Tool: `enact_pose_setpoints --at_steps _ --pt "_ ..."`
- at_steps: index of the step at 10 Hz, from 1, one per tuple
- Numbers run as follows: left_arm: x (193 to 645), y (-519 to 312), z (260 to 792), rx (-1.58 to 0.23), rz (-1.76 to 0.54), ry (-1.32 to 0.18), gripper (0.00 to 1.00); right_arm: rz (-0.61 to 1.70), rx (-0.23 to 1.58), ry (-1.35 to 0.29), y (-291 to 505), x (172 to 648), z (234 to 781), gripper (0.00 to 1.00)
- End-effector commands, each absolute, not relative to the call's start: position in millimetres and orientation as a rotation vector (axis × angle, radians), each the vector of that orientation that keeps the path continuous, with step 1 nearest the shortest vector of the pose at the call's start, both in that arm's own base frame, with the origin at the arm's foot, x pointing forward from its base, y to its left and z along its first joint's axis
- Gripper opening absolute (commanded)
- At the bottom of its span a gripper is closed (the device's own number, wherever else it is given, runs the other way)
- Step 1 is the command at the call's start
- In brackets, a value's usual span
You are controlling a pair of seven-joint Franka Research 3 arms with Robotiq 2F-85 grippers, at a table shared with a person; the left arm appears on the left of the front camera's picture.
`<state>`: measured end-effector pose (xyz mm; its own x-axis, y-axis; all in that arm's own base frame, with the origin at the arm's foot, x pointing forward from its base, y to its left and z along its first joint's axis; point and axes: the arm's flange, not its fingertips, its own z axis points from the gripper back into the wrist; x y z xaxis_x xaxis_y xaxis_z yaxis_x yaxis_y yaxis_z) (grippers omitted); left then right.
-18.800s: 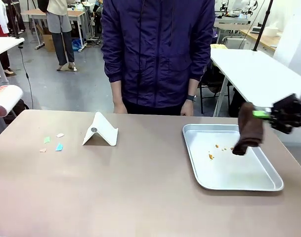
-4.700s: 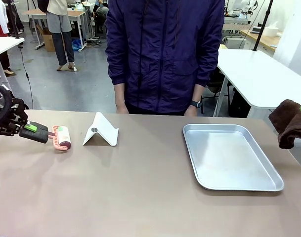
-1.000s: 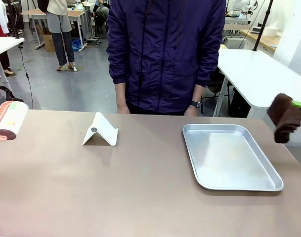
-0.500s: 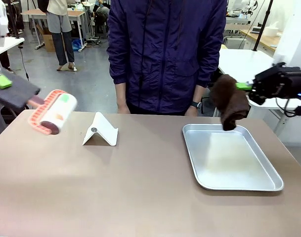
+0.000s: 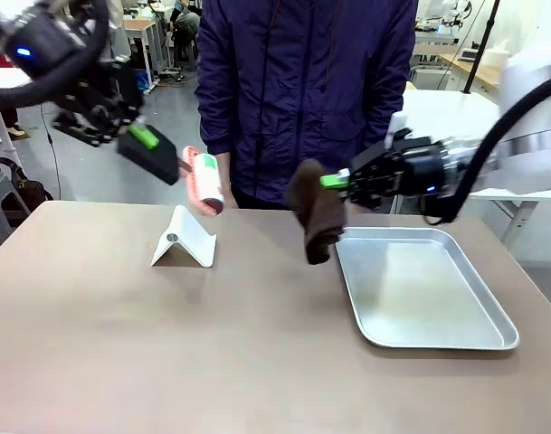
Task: Clean the surface of the table.
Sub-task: Return the Lint Roller and towel to their original positions.
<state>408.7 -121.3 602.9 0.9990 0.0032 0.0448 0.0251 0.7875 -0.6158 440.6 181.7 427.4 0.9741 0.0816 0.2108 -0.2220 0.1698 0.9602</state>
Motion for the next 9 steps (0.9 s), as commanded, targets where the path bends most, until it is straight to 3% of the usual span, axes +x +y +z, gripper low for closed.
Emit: enact_pose_setpoints --at_steps 1,4,9 --pt "444 -142 584 -0.625 0.039 0.032 0.22 0.175 1.415 -0.168 217 451 409 0.09" --pt "496 -151 557 -0.548 -0.064 0.144 0.22 0.090 1.368 -0.215 246 462 355 0.09" --pt "528 -144 523 -0.458 -0.100 0.206 0.22 0.001 1.262 -0.189 235 492 314 0.09"
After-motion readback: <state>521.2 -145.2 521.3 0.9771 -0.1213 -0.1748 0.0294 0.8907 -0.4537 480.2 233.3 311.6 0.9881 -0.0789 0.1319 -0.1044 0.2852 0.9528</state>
